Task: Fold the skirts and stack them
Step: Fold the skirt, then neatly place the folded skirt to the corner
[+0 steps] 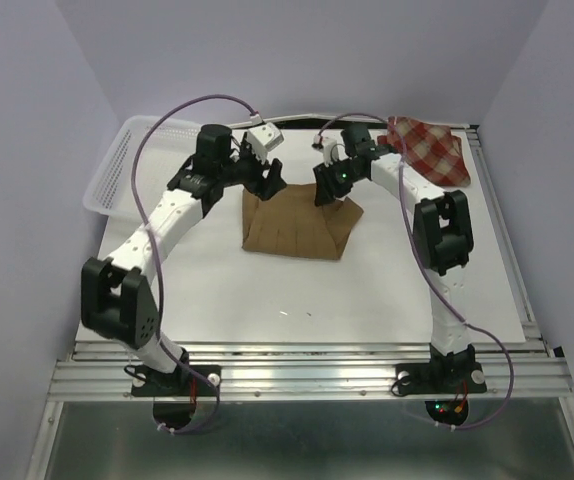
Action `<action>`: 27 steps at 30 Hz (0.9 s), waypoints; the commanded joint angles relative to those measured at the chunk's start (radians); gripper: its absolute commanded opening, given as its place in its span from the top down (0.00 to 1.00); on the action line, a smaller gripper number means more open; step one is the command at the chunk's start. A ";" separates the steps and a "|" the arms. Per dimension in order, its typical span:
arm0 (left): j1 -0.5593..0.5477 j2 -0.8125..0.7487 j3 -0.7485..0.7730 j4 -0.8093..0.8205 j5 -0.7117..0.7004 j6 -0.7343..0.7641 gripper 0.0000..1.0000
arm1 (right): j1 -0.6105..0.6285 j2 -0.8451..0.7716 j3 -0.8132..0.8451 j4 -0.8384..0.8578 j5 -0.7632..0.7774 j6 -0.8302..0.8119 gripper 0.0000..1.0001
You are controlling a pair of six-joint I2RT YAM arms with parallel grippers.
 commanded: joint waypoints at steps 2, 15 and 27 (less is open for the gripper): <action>-0.026 -0.131 -0.084 -0.136 -0.327 0.448 0.26 | -0.022 -0.043 0.163 -0.063 0.068 -0.040 0.53; -0.054 0.161 0.227 -0.264 -0.304 0.375 0.27 | -0.013 -0.346 -0.383 0.181 -0.245 0.368 0.46; -0.327 -0.194 -0.372 0.133 -0.511 0.651 0.13 | -0.142 -0.643 -0.707 0.298 -0.061 0.679 0.17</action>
